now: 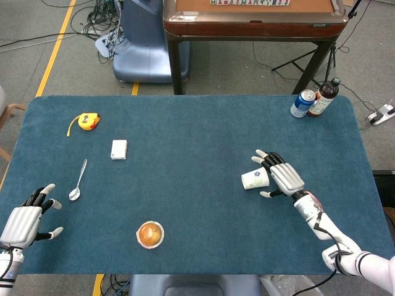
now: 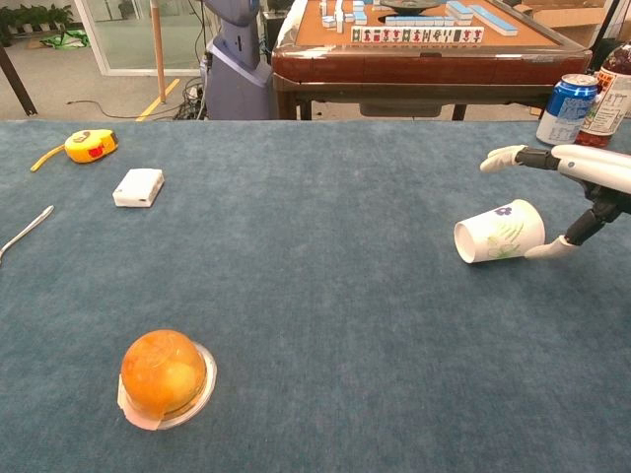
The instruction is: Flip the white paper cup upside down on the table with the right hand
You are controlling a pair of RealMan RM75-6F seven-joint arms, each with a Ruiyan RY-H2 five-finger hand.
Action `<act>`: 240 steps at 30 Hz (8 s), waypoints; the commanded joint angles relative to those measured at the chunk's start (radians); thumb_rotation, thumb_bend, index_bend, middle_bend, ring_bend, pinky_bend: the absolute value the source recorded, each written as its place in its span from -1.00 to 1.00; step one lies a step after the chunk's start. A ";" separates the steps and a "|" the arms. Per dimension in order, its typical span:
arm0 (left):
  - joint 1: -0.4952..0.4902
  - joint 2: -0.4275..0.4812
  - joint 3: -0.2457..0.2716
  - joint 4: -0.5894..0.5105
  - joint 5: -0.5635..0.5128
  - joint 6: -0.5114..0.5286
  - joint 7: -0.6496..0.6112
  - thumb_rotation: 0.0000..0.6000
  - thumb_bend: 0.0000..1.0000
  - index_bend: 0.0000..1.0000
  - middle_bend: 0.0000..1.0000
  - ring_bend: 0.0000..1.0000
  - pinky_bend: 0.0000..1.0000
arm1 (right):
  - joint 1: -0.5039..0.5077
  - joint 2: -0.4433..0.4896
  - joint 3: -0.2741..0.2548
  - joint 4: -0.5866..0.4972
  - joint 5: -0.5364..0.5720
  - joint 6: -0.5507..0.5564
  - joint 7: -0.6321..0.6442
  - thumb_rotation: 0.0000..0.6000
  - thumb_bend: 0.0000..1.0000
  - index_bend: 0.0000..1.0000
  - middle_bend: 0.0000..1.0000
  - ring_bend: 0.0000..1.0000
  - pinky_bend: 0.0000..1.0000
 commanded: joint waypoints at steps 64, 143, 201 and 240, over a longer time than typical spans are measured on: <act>0.017 0.032 0.000 -0.018 0.011 0.032 -0.046 1.00 -0.81 -0.15 -0.82 -0.84 -0.44 | 0.334 0.048 0.036 -0.398 0.781 -0.158 -1.187 1.00 -0.83 -0.21 -1.00 -1.00 -1.00; 0.014 0.025 0.002 -0.018 0.008 0.018 -0.027 1.00 -0.81 -0.15 -0.82 -0.83 -0.44 | -0.002 -0.109 0.075 0.052 0.008 0.027 0.492 1.00 -0.75 0.03 -0.86 -1.00 -1.00; 0.003 0.011 0.002 -0.009 -0.010 -0.009 -0.006 1.00 -0.81 -0.15 -0.82 -0.83 -0.44 | -0.066 -0.056 0.031 0.096 -0.032 0.064 0.515 1.00 -0.93 -0.62 -0.98 -1.00 -1.00; 0.007 -0.064 -0.034 0.129 0.076 0.120 -0.130 1.00 -0.81 -0.14 -0.82 -0.83 -0.44 | -0.467 0.319 0.041 -0.474 0.016 0.613 -0.396 1.00 -0.95 -0.66 -1.00 -1.00 -1.00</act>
